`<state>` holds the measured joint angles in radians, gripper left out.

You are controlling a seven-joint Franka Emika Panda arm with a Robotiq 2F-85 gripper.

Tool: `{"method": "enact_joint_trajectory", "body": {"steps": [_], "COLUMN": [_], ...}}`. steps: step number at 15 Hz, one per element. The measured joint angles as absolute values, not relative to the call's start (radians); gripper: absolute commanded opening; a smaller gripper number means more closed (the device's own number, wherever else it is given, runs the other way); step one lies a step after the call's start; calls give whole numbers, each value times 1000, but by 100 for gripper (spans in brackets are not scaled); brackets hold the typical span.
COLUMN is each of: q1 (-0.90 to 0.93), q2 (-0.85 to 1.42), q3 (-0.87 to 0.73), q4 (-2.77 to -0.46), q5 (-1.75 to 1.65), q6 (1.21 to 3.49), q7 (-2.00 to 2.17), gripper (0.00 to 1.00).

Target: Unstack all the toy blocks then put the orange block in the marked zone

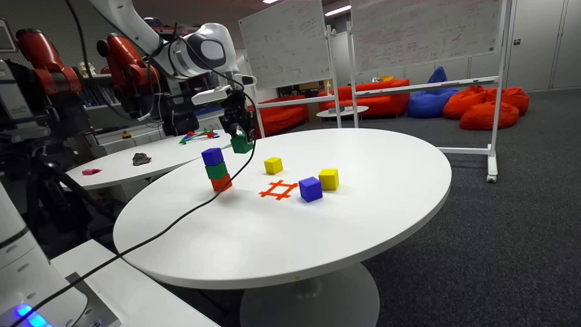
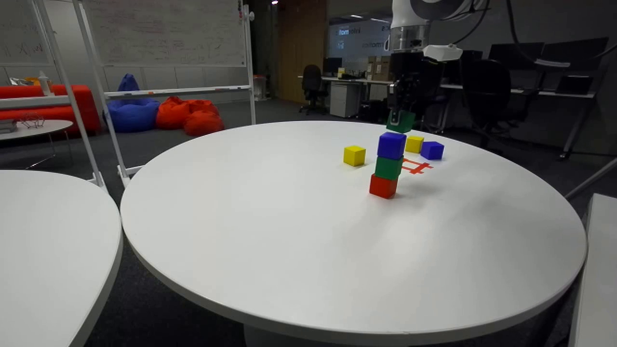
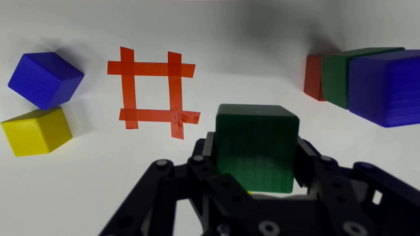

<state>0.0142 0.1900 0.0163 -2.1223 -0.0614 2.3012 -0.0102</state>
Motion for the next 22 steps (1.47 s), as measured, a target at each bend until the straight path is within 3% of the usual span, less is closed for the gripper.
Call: {"method": "enact_joint_trajectory", "body": {"steps": [5, 6, 19, 20, 22], "q1": [5, 6, 8, 8, 8], "q2": [190, 190, 190, 190, 191], "q3": [14, 15, 21, 21, 21], "q4": [-2143, -2143, -2143, -2143, -2143], "q5": [-48, -47, -36, -36, -37], "q6": [2326, 2328, 2341, 2341, 2341], "q7": [-28, -35, -56, -56, -56], "gripper": [31, 56, 56, 31, 31]}}
